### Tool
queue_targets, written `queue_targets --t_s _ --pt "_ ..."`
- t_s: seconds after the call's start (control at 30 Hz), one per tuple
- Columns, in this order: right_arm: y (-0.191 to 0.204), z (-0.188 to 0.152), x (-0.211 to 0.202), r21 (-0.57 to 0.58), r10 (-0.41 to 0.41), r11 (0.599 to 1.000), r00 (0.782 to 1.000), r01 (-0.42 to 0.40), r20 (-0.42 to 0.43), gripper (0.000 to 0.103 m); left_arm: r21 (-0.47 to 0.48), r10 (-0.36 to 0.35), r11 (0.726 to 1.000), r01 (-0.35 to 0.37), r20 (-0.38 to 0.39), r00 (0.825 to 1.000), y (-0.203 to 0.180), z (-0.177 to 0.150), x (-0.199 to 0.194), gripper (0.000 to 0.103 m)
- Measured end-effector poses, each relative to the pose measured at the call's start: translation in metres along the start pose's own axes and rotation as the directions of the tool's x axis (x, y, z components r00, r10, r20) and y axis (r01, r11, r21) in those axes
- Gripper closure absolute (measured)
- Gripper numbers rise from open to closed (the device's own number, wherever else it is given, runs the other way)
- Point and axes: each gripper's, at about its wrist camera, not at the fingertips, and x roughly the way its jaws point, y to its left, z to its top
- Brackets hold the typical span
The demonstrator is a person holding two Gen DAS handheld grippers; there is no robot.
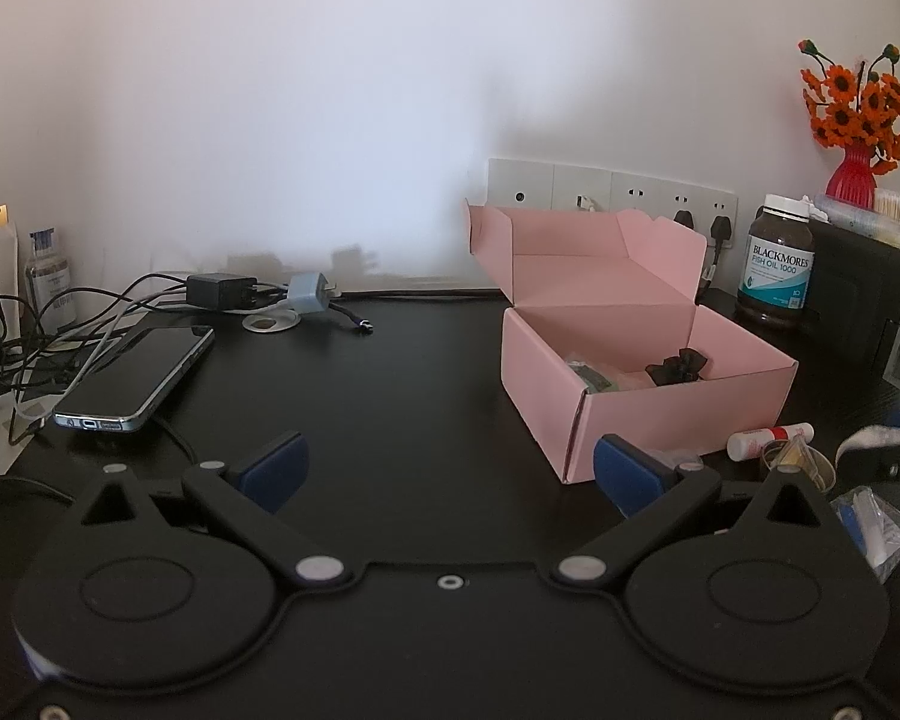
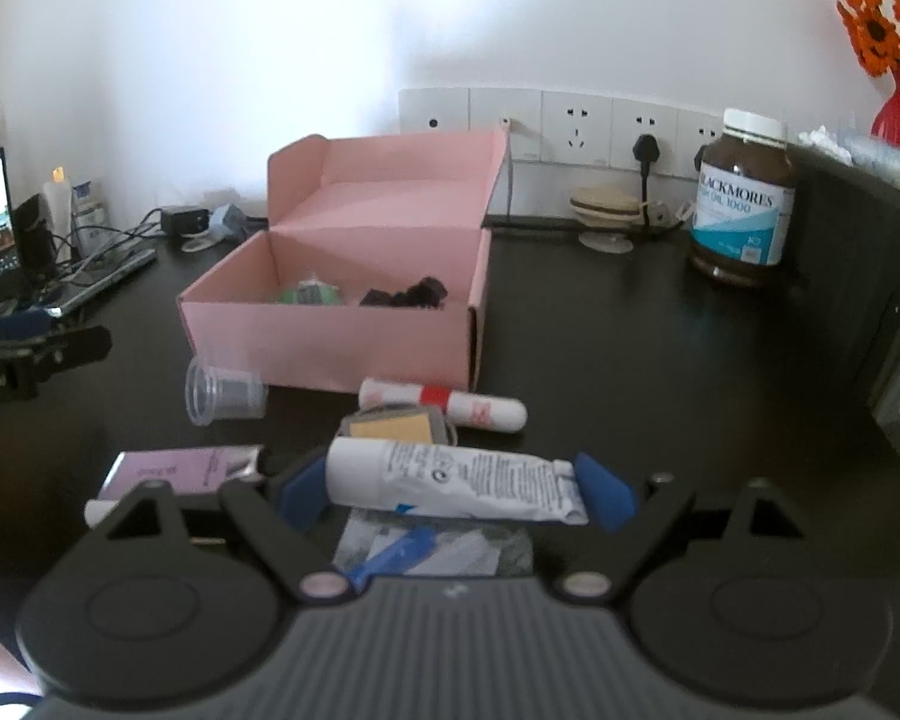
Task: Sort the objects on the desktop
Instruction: 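Close the right gripper on the white tube and lift it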
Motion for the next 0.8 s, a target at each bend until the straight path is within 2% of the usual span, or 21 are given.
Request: queue_targets --t_s 0.43,0.8 --pt "0.012 0.049 -0.008 -0.067 0.018 0.998 0.999 -0.014 0.05 0.016 -0.001 -0.003 1.0 0.003 0.002 1.0 0.001 0.0 0.0 0.0" --pt "0.022 0.069 0.006 -0.137 0.017 0.99 0.999 -0.01 0.05 0.016 0.032 -0.04 0.999 0.039 0.009 0.999 -0.005 -0.001 -0.003 0.0"
